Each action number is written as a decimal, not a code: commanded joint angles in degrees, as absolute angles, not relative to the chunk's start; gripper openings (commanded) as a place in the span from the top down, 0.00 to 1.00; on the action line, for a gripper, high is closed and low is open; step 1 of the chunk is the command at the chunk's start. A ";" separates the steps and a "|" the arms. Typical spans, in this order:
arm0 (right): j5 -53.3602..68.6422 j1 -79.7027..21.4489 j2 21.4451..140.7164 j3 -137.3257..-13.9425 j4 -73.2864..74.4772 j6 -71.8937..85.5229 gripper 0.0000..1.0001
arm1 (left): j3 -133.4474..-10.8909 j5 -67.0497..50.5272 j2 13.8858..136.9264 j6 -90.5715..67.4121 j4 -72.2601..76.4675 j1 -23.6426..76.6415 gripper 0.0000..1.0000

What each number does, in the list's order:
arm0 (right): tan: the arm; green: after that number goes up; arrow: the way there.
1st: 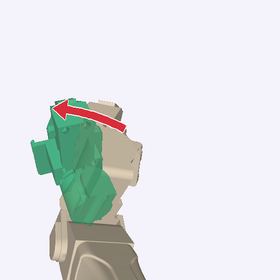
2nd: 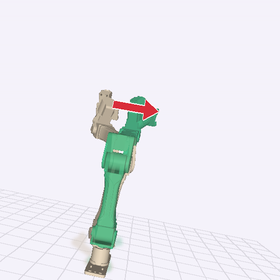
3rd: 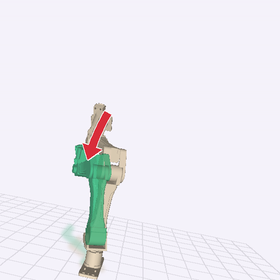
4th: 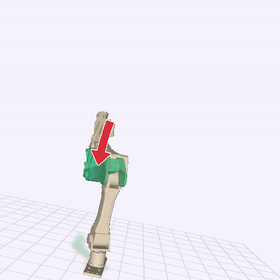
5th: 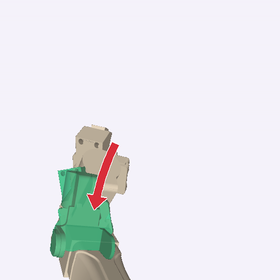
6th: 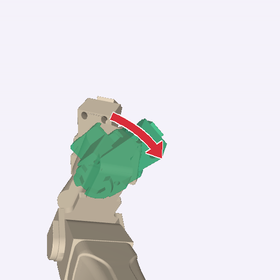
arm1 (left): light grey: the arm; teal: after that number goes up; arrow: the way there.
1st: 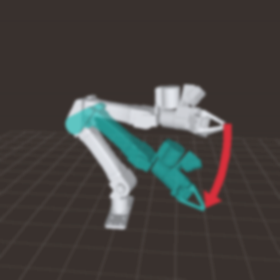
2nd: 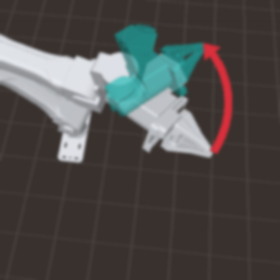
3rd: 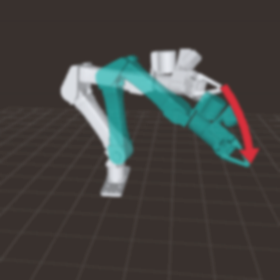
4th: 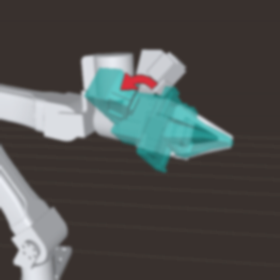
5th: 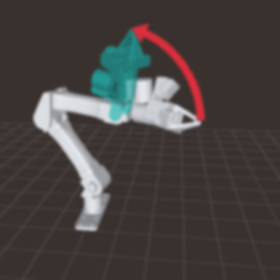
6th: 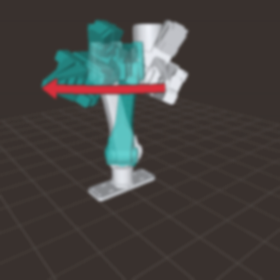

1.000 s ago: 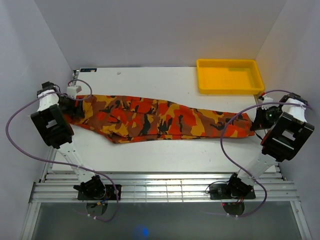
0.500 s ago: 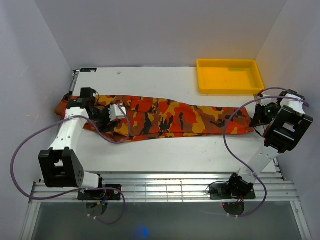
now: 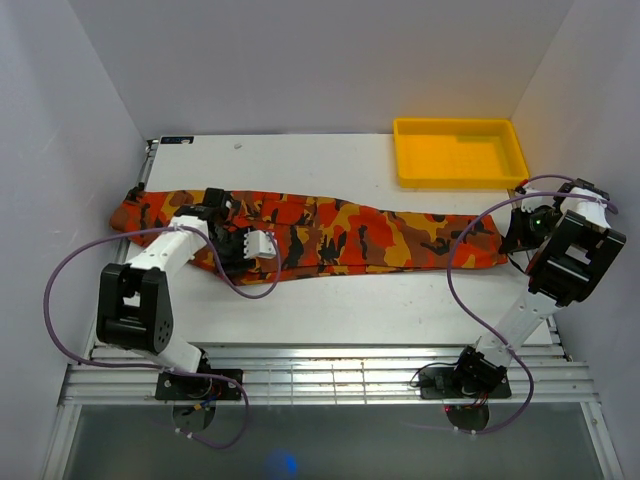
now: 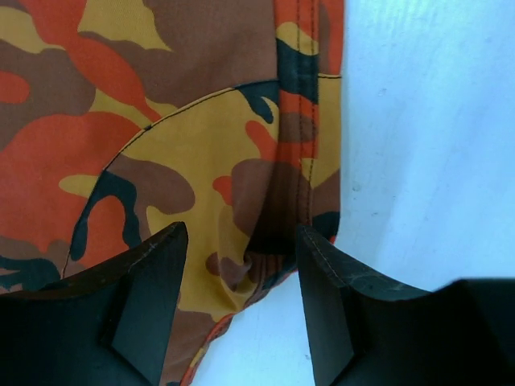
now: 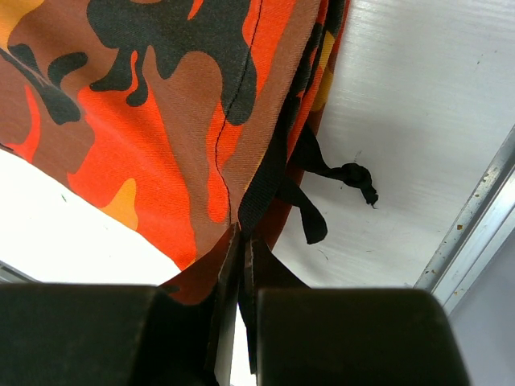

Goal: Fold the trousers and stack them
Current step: Fold the trousers

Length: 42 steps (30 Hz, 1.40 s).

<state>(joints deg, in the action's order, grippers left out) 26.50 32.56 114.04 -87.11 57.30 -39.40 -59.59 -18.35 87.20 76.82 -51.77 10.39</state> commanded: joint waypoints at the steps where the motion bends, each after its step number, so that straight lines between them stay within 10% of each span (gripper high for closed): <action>1: 26.10 32.87 113.12 -87.89 56.07 -39.29 0.92 | -58.54 -14.69 89.03 78.13 -47.99 11.43 0.33; 8: 25.93 32.87 113.38 -87.80 56.08 -39.29 0.92 | -56.08 -12.39 89.21 81.03 -48.34 11.43 0.51; 14: 26.01 32.87 113.47 -87.45 56.07 -39.11 0.92 | -54.32 -13.00 84.75 81.91 -49.13 11.43 1.00; 30: 25.40 32.96 113.12 -87.98 55.90 -38.76 0.92 | -42.54 -14.51 66.44 96.24 -54.06 6.24 1.00; 34: 26.19 32.87 113.38 -88.33 57.39 -39.64 0.86 | -43.15 -14.41 71.09 91.15 -50.89 6.15 0.55; 38: 26.72 32.87 112.59 -88.33 58.09 -40.78 0.79 | -51.48 -22.57 73.04 85.97 -53.69 6.06 0.42; 42: 26.98 32.87 111.27 -89.55 58.36 -40.96 0.46 | -62.21 -35.73 73.65 81.31 -59.58 5.89 0.39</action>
<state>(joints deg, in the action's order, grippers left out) 26.06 32.40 114.02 -87.11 58.15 -39.68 -54.94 -22.87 74.85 85.82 -55.13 6.26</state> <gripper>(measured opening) 0.438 0.602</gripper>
